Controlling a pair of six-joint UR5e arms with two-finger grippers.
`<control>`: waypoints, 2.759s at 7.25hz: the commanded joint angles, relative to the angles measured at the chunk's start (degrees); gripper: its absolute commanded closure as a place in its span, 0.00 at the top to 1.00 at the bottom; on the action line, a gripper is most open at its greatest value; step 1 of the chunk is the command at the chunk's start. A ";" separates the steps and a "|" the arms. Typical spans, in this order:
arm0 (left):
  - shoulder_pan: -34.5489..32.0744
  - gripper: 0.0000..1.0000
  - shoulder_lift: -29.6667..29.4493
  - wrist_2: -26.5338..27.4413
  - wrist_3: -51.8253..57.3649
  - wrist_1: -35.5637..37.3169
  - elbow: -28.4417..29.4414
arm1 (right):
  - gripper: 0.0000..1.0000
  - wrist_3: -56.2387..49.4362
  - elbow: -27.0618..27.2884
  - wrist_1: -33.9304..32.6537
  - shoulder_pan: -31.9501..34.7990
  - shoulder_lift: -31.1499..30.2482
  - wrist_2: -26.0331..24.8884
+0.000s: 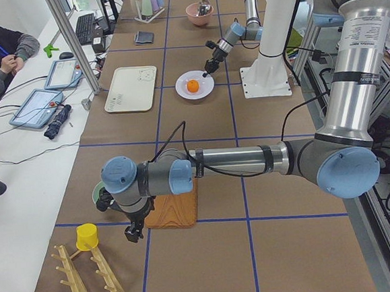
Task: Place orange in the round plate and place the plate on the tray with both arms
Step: 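Grip the white plate rim nearest the robot with the right gripper, then slide the plate with orange onto the cream bear tray with the right gripper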
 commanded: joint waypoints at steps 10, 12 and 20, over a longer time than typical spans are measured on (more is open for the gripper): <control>-0.09 0.98 3.28 -0.89 -6.34 0.11 -4.37 | 0.00 13.12 8.82 4.21 11.70 5.24 -1.95; 0.00 0.98 5.83 -0.89 -11.27 -0.42 -8.14 | 0.00 17.08 -1.85 3.94 16.69 10.56 -2.75; 0.09 0.98 6.80 -0.89 -11.54 -0.33 -9.92 | 0.00 26.68 -47.24 2.36 20.86 34.06 -7.24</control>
